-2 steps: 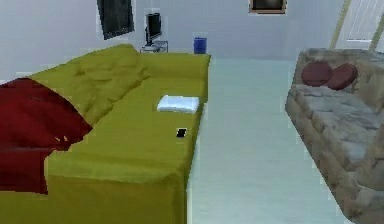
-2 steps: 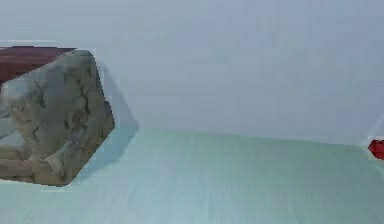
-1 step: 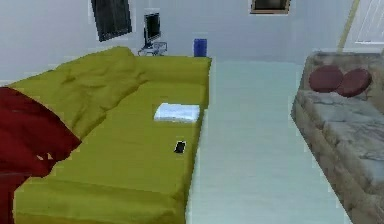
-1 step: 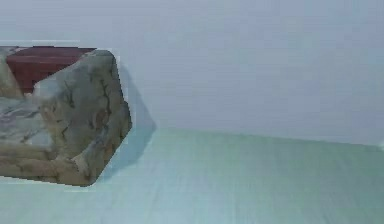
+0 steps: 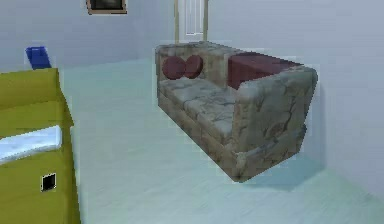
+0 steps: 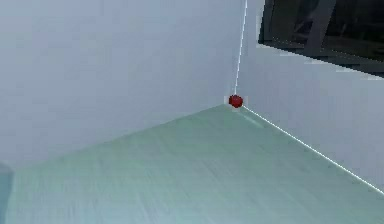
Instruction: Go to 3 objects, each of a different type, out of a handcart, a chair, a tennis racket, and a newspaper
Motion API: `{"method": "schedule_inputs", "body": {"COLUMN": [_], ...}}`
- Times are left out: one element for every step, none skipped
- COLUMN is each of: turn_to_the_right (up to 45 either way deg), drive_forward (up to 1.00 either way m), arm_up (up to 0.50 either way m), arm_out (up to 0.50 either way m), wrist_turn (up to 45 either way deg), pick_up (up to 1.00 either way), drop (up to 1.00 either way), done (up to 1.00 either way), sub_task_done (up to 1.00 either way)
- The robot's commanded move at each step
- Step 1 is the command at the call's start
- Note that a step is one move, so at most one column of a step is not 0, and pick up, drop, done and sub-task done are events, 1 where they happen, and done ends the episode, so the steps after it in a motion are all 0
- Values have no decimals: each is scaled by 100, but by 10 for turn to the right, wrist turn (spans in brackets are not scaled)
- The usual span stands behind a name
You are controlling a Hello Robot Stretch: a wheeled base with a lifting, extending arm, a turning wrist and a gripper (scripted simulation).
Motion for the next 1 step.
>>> {"method": "schedule_inputs", "body": {"turn_to_the_right": [0], "drive_forward": [50], "arm_up": [0], "arm_out": [0], "wrist_turn": [0], "pick_up": [0], "drop": [0], "done": [0], "sub_task_done": [0]}}
